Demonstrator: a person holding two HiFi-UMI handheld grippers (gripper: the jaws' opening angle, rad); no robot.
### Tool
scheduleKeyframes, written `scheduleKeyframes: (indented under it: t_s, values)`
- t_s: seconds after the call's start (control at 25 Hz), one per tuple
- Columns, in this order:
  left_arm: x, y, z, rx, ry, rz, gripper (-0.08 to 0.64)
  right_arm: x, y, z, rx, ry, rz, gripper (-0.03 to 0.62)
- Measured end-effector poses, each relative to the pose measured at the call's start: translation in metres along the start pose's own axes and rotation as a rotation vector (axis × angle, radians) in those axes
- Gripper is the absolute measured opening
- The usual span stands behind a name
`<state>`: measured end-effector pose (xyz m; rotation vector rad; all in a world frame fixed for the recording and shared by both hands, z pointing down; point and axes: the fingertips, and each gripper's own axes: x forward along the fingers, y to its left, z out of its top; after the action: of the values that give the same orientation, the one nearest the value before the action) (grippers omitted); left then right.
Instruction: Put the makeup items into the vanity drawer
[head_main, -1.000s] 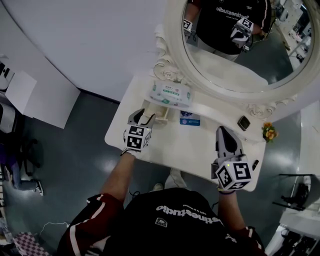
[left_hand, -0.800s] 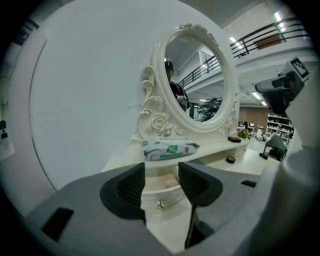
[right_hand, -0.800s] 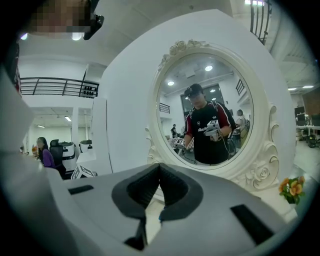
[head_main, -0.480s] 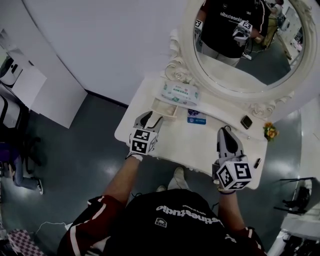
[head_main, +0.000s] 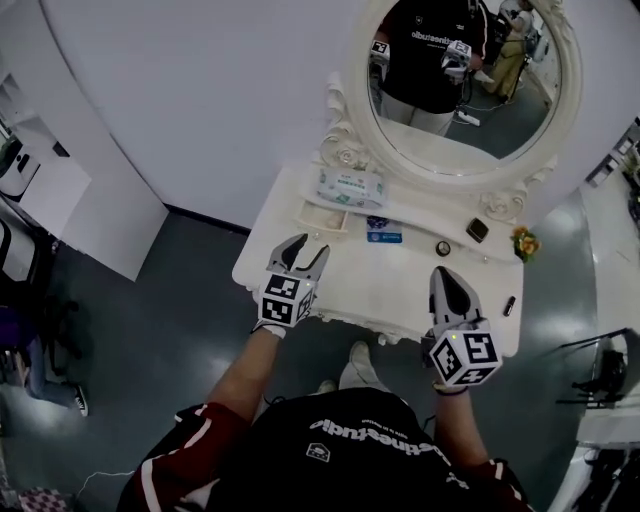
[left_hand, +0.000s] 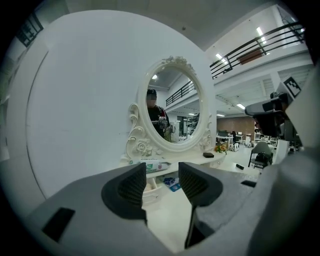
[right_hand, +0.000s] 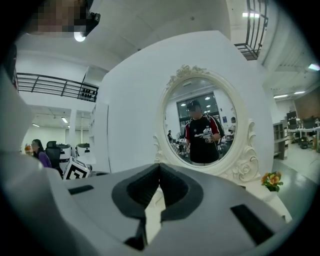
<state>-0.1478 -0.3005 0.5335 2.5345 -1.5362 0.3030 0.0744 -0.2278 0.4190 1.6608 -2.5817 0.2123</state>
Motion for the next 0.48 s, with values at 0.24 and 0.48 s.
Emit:
scheduleKeyframes:
  t_s: [0.24,0.48]
  values:
    - [-0.018,-0.028,0.011,0.003,-0.032,-0.056,0.202,-0.037,-0.003,0.001,-0.003,-0.007,-0.059,0.005]
    - [-0.029,-0.06,0.029,-0.003,-0.07,-0.108,0.202,-0.061,-0.015,0.001,-0.005,-0.009,-0.099,0.005]
